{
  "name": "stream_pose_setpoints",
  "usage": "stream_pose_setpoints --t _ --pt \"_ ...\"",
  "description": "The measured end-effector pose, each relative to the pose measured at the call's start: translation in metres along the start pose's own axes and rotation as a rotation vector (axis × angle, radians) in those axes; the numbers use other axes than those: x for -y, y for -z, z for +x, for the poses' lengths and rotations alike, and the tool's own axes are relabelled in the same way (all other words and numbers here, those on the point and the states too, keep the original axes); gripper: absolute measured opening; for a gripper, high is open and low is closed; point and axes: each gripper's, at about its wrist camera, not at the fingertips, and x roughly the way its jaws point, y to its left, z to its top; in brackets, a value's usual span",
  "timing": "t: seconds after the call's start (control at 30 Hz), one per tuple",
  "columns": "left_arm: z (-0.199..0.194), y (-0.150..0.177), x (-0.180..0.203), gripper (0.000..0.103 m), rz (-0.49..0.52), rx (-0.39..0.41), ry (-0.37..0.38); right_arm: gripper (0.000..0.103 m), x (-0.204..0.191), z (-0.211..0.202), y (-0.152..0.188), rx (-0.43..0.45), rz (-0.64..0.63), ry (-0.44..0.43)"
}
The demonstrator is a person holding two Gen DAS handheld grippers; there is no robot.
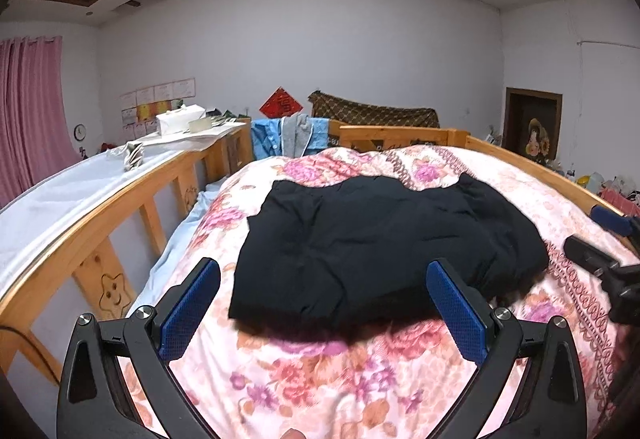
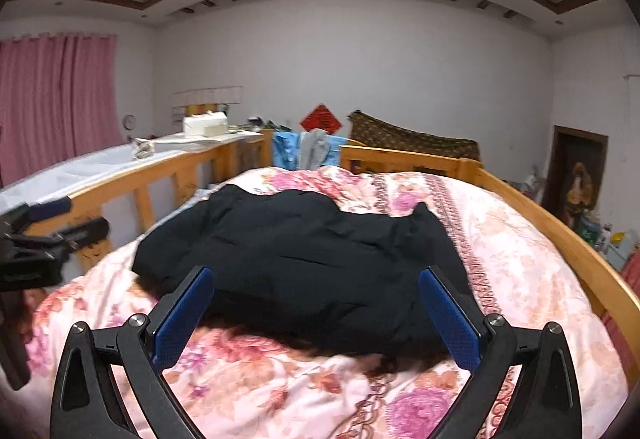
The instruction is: Fold large clothes
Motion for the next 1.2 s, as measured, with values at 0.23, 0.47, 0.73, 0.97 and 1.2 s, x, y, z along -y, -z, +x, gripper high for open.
stream_pose_setpoints --t 0.23,0.47,0.73,0.97,1.2 --pt "0.004 0.02 0.0 0.101 -0.006 -0.06 -0.017 0.103 0.004 0.007 0.021 -0.105 0.032 -0.02" --pt "0.001 0.029 0.006 0.101 0.009 -0.074 -0.016 0.103 0.004 0.007 0.028 -0.13 0.041 -0.019" --pt "-0.002 0.027 0.005 0.101 0.0 -0.062 -0.017 0.103 0.003 0.007 0.029 -0.146 0.035 -0.028" --pt "-0.003 0.026 0.001 0.101 -0.018 -0.066 -0.02 0.103 0.004 0.007 0.029 -0.154 0.037 -0.03" --pt "-0.002 0.026 -0.001 0.101 -0.029 -0.074 -0.018 0.103 0.004 0.008 0.029 -0.155 0.035 -0.03"
